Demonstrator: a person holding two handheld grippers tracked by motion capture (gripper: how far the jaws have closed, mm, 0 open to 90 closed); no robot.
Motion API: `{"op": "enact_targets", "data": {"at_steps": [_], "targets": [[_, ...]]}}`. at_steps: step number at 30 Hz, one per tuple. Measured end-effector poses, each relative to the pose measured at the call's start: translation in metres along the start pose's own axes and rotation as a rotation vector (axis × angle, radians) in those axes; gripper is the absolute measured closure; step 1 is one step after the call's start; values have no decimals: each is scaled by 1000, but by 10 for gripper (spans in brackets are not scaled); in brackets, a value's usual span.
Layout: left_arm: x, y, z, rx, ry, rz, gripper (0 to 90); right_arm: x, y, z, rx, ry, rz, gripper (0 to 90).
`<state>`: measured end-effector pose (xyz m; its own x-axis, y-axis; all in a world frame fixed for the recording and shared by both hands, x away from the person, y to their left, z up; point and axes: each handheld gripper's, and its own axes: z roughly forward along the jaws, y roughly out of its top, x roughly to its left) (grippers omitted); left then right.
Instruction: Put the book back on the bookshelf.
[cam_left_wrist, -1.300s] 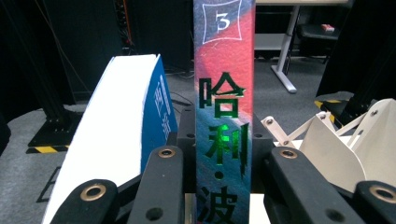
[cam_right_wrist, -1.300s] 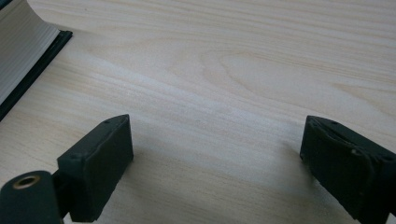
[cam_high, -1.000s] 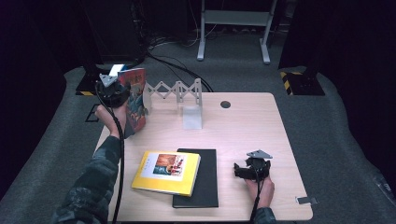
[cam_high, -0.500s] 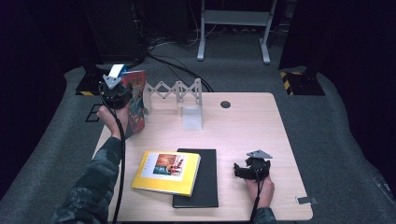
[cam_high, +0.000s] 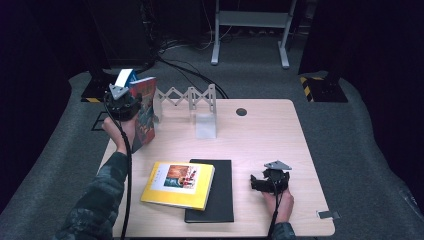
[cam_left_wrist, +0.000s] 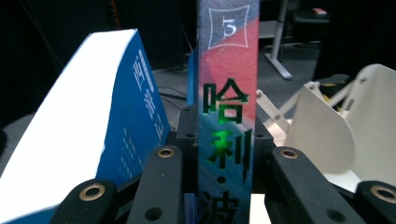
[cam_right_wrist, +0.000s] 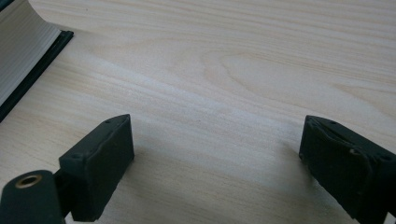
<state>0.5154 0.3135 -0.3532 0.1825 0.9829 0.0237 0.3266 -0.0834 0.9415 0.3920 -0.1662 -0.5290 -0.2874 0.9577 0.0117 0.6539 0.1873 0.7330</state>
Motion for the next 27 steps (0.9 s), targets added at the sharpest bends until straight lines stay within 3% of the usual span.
{"op": "enact_targets", "data": {"at_steps": [14, 27], "targets": [[0, -4, -31, 89, -86, 74, 726, 0, 0, 0, -2, 0, -5, 95], [2, -27, -60, 90, -96, 69, 723, 0, 0, 0, -3, 4, 0, 98]]}}
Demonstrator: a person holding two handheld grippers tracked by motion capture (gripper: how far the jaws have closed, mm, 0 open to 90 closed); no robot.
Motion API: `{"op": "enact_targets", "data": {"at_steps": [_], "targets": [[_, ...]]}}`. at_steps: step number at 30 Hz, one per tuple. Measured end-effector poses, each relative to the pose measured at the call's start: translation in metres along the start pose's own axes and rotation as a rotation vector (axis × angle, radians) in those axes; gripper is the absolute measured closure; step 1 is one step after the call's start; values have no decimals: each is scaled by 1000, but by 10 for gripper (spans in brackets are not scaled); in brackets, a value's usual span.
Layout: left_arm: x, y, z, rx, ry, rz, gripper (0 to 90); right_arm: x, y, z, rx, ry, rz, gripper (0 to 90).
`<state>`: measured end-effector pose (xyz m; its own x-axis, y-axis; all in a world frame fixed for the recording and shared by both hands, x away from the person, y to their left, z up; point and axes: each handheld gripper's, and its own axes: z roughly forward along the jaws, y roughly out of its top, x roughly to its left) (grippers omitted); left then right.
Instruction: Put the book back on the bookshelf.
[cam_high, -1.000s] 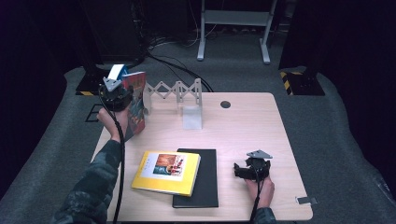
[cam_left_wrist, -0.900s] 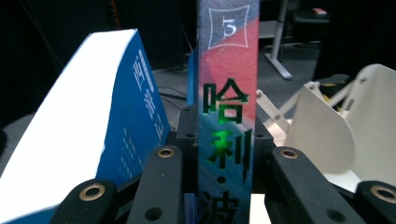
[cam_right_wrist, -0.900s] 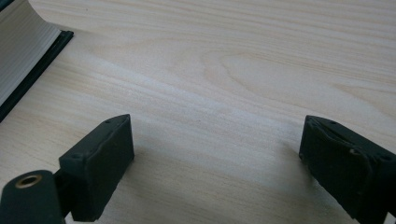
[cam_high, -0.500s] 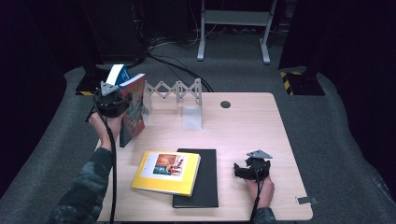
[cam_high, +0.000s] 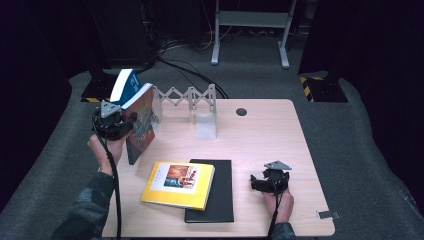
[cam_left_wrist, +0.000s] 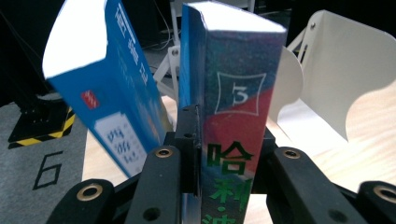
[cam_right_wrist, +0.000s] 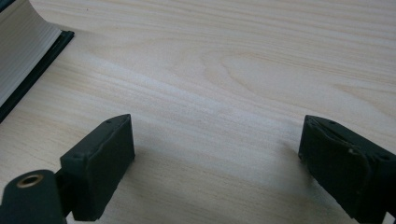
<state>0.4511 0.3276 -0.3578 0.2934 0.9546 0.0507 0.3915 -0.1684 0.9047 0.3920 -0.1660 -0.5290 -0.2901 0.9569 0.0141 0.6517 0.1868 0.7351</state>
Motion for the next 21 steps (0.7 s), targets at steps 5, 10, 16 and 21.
{"op": "enact_targets", "data": {"at_steps": [5, 10, 16, 21], "targets": [[1, -11, -10, 8, -6, 1, 721, 0, 0, 0, 0, -1, 1, 98], [1, -23, -17, 15, -8, -7, 719, 0, 0, 0, -1, -1, 2, 99], [3, -31, -20, 31, -10, -22, 713, 0, 0, 0, 0, 1, 0, 99], [9, -30, -22, 21, -24, -36, 698, 0, 0, 0, 0, 1, 0, 99]]}}
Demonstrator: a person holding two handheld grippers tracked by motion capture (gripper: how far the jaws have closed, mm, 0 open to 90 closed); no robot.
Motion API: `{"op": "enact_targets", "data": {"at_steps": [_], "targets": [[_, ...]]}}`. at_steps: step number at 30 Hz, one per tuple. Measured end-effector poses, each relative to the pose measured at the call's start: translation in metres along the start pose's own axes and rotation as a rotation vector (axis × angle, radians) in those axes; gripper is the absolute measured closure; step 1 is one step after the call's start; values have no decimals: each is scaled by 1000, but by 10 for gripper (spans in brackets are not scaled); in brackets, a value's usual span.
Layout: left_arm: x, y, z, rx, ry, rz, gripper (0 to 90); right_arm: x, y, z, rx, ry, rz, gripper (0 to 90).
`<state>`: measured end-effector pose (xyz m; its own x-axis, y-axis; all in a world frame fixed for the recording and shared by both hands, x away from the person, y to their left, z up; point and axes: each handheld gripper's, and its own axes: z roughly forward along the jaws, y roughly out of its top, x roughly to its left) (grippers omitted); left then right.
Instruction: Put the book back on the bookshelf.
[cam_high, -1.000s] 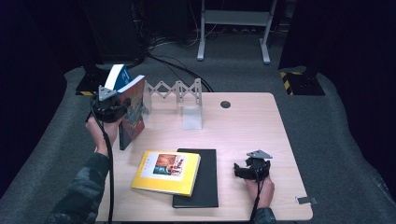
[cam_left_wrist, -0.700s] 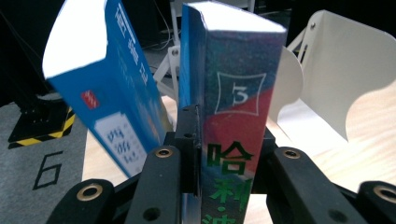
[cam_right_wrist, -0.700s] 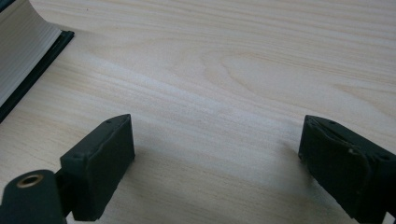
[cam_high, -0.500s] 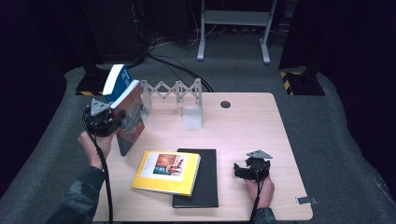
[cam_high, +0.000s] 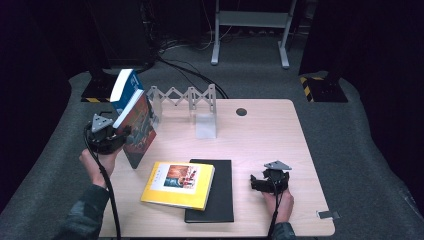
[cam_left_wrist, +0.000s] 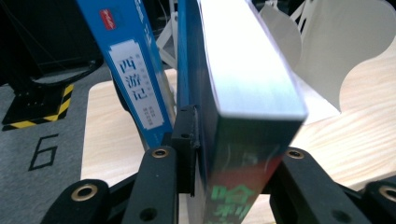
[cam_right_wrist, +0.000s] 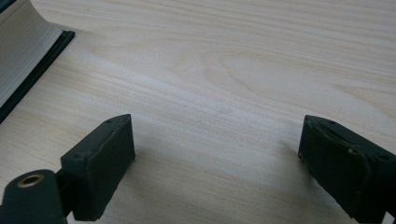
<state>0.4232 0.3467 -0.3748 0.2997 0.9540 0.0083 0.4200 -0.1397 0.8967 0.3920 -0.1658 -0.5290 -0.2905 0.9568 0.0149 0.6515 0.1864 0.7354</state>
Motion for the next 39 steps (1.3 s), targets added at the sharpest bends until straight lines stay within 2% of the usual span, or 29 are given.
{"op": "enact_targets", "data": {"at_steps": [3, 7, 10, 15, 18, 21, 25, 32, 33, 34, 37, 38, 39], "targets": [[2, 5, -1, -9, -10, 5, 684, 0, 0, 0, 2, 0, 2, 100], [2, 17, -4, -23, -9, 33, 669, 0, 0, 0, 2, 0, 2, 99], [2, 27, -3, -4, -12, 61, 659, 0, 0, 0, 2, 0, 2, 100], [3, 43, 3, 66, -25, 107, 652, 0, 0, 0, 0, 0, 0, 100], [4, 50, 7, 73, -26, 112, 649, 0, 0, 0, 0, 0, 0, 100], [5, 59, 13, 103, -33, 124, 649, 0, 0, 0, 0, 0, -1, 100], [3, 65, 18, 129, -21, 155, 654, 0, 0, 0, 0, -2, 0, 101], [2, 68, 20, 144, -4, 164, 731, 0, 0, 0, -4, -4, 6, 101], [1, 67, 22, 130, 5, 157, 732, 0, 0, 0, 0, 0, -1, 100], [1, 69, 22, 142, 4, 159, 734, 0, 0, 0, 0, 0, -1, 100], [1, 71, 24, 144, 13, 133, 736, 0, 0, 0, -1, 1, 1, 101], [2, 71, 26, 121, 19, 124, 736, 0, 0, 0, -3, -3, 4, 102], [2, 72, 27, 127, 20, 120, 736, 0, 0, 0, -2, -2, 2, 102]]}}
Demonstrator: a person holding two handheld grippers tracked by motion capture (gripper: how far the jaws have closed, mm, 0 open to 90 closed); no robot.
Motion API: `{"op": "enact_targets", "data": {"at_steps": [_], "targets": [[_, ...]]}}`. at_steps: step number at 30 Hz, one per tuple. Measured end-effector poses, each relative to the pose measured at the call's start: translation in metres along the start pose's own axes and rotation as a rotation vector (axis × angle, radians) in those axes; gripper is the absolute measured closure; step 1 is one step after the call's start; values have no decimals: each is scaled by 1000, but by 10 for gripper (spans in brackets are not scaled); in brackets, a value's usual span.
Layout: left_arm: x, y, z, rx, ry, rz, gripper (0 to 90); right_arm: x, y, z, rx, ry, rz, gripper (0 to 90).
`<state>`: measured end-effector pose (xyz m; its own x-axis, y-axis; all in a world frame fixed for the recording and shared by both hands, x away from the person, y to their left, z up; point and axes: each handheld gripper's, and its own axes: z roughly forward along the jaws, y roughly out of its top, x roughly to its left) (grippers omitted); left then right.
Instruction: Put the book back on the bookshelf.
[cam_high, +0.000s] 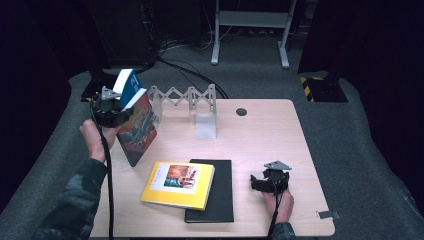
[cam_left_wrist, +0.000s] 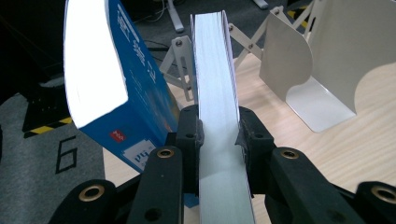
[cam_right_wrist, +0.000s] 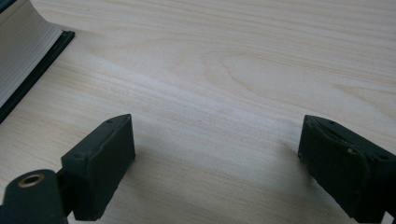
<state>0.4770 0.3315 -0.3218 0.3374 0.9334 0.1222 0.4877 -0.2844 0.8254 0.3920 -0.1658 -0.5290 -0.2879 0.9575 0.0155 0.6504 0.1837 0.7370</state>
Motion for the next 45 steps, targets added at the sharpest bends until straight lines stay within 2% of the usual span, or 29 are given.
{"op": "enact_targets", "data": {"at_steps": [1, 7, 16, 17, 26, 33, 35, 37, 45], "targets": [[1, 1, 0, 9, -4, -7, 736, 0, 0, 0, -2, -3, 4, 102], [2, 10, 5, -28, 20, -40, 736, 0, 0, 0, 0, 2, -1, 103], [6, 24, 19, -65, 76, -106, 736, 0, 0, 0, -1, -2, 0, 106], [7, 25, 20, -60, 77, -102, 736, -1, 0, 0, 1, 3, -7, 106], [9, 39, 41, -79, 122, -148, 736, 0, 0, 0, -4, -2, 3, 107], [10, 45, 58, -69, 159, -164, 736, 0, 0, 0, -3, -2, 2, 107], [11, 45, 63, -72, 164, -179, 736, 0, 0, 0, -2, 3, -2, 107], [11, 45, 66, -70, 170, -175, 736, 0, 0, 0, -4, -2, 3, 107], [9, 45, 77, -80, 161, -217, 735, 0, 0, 0, -2, 3, -1, 109]]}}
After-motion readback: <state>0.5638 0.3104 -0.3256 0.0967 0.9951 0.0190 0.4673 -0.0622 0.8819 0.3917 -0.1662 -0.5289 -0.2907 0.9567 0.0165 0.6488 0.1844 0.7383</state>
